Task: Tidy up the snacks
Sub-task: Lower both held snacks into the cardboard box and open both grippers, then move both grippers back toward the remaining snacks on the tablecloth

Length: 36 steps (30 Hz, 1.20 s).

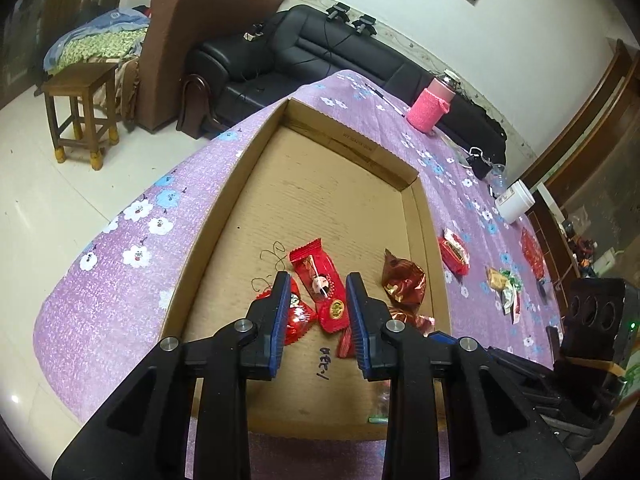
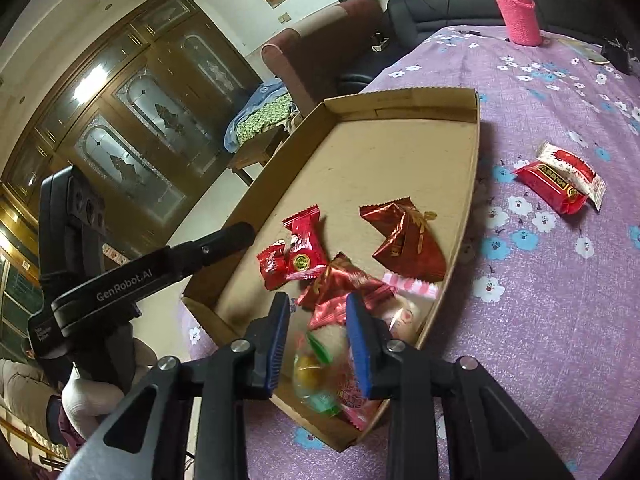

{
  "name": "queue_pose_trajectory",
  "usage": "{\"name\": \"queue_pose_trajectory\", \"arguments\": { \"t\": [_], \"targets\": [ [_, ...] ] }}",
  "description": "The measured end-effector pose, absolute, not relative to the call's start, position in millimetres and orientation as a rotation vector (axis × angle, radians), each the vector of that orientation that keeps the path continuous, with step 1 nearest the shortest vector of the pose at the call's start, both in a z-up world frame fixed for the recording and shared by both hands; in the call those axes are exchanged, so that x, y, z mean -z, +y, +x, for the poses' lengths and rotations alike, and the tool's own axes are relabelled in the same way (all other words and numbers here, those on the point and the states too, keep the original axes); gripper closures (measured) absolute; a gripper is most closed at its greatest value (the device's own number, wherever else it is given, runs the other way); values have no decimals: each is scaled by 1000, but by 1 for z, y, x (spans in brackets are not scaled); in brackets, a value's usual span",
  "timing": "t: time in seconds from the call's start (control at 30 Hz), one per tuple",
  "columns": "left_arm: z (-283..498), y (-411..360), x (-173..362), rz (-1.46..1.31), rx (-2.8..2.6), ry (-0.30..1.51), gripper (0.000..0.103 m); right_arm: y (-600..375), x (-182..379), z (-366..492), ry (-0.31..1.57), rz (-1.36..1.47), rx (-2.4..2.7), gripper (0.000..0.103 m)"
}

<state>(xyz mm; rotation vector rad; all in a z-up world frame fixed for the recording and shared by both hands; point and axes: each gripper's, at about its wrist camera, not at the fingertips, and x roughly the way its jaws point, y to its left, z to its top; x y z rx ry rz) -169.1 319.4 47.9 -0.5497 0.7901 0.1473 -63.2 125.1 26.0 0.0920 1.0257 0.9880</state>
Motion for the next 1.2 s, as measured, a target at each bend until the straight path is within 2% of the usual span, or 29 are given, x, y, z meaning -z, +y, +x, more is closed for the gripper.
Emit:
{"name": "queue_pose_trajectory", "arguments": {
  "t": [0.13,0.6,0.63,0.7,0.73,1.2],
  "targets": [
    [-169,318,-48,-552,-145,799,75,123,-26,-62,1024,98,-982,67],
    [-161,277,-66,-511,-63,814,75,83,-28,-54,1003,127,-916,66],
    [-159,272,-68,-501,-49,816,74,76,-28,-52,1000,129,-901,66],
    [-154,258,-71,-475,-14,824,54,56,-28,-46,996,141,-861,66],
    [-151,251,-72,-460,3,827,50,43,-27,-42,995,151,-836,66],
    [-116,161,-59,-365,200,933,50,-114,-26,29,925,200,-402,66]
  ]
}}
